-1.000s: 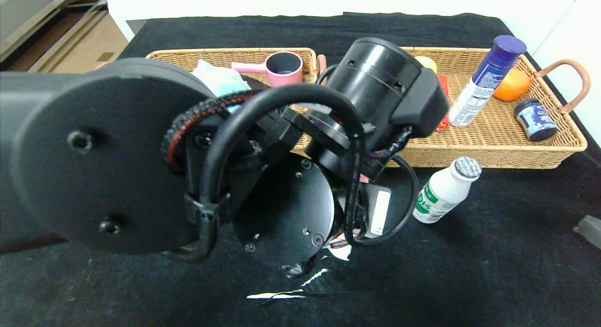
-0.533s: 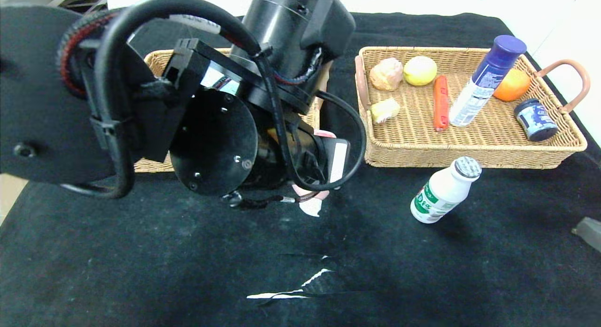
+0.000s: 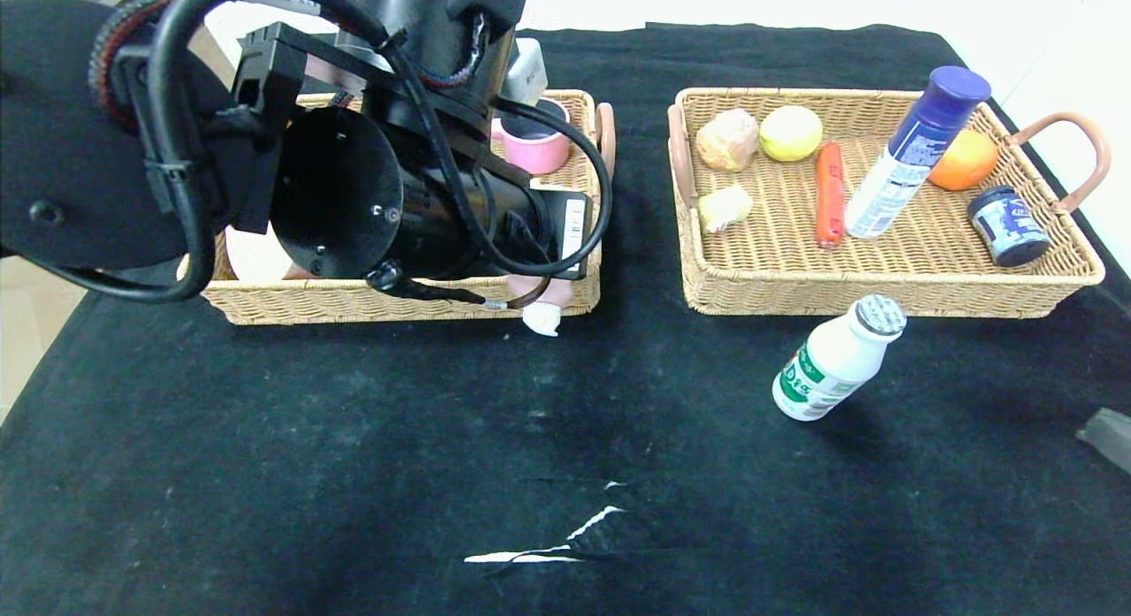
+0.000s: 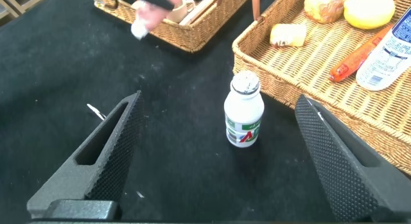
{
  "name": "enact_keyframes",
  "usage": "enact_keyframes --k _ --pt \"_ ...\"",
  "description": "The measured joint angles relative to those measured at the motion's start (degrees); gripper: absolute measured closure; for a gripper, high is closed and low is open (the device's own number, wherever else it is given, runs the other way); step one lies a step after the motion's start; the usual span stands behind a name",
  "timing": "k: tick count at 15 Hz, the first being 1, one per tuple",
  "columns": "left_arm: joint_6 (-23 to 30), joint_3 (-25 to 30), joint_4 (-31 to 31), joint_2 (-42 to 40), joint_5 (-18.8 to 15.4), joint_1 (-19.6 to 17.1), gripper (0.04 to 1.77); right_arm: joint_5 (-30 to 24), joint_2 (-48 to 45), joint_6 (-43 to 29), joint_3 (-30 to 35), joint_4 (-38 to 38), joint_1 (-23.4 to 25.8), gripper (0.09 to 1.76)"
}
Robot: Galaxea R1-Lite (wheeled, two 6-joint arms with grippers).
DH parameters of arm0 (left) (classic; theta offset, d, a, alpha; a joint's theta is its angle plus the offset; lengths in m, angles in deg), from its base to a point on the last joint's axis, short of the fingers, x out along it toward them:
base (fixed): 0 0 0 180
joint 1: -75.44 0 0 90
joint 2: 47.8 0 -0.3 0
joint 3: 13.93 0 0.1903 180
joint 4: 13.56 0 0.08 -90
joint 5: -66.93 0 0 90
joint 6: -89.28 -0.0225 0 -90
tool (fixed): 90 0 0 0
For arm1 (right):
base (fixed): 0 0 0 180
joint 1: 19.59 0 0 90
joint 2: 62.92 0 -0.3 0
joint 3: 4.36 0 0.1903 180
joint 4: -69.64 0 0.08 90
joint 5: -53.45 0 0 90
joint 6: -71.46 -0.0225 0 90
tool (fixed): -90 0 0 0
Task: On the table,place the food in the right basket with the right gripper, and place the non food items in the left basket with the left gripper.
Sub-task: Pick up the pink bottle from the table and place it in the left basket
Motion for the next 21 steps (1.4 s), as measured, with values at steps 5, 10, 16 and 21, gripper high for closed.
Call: enact_keyframes --k 5,10,16,21 --pt "-2.5 -0.4 6.2 1.0 -0.4 -2.6 0.96 0.0 0.0 0.1 0.0 0.0 0.0 0.14" --pt "-4.5 -0.6 15.7 3.7 -0.3 -6.2 0.96 0.0 0.0 0.2 0.1 0.0 0.0 0.14" --pt "-6.8 -4.5 18.6 8.3 -0.4 -8.1 0.96 -0.1 -0.1 0.3 0.1 0.0 -0.1 0.14" --pt "-8.0 -5.4 19.0 10.1 -0.3 -8.3 0.96 0.0 -0.1 0.3 0.1 0.1 -0.1 0.14"
